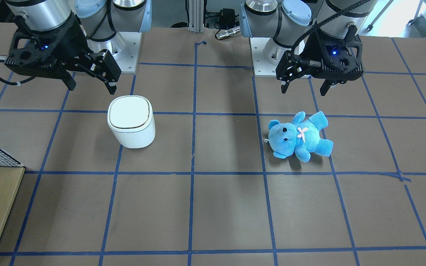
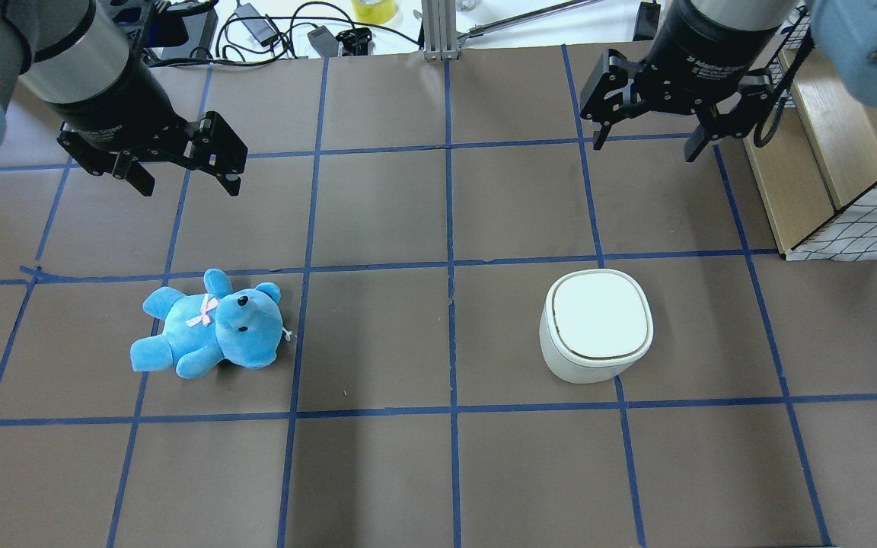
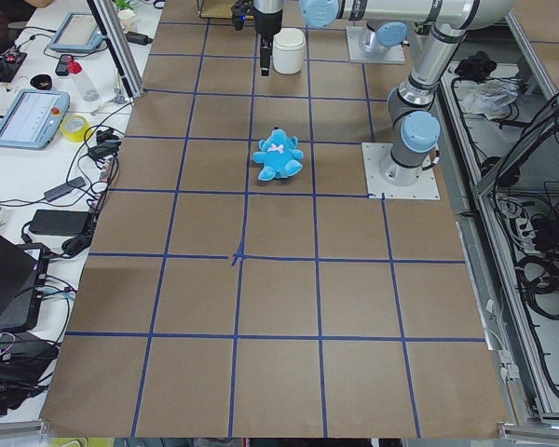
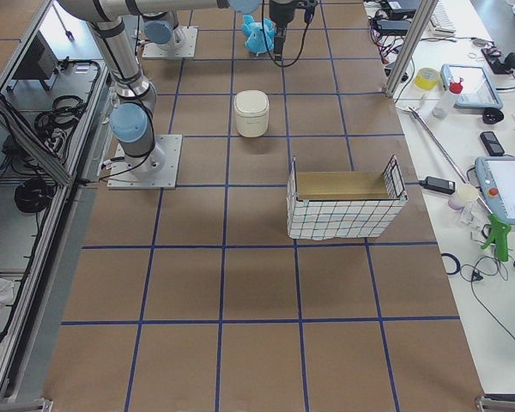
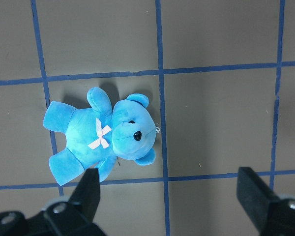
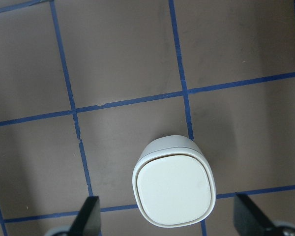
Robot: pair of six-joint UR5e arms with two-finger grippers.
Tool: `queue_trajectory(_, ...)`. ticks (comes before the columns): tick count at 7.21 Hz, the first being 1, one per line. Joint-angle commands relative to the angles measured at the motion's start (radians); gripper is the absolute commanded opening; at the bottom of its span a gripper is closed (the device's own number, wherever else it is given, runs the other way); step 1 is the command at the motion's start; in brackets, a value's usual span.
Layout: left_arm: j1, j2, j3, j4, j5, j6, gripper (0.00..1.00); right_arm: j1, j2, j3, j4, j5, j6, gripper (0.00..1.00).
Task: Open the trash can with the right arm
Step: 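Move the right gripper down over the white trash can lid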
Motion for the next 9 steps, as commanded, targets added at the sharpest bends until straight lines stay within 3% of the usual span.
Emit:
queue_trajectory(1,0.0,0.0,0.0,0.0,-0.001,0.0,1.0,0.08,0.007,0.02,0.011,0.001,0.071,0.18)
queue_trajectory(2,0.0,0.0,0.0,0.0,-0.001,0.0,1.0,0.088,0.007,0.03,0.021,0.001,0.073,0.0)
queue_trajectory(5,0.0,0.0,0.0,0.0,0.0,0.0,1.0,0.087,0.007,0.062,0.075,0.0,0.064,0.0)
queue_trajectory(9,0.0,0.0,0.0,0.0,0.0,0.0,1.0,0.067,0.019,0.176,0.065,-0.023,-0.011,0.0)
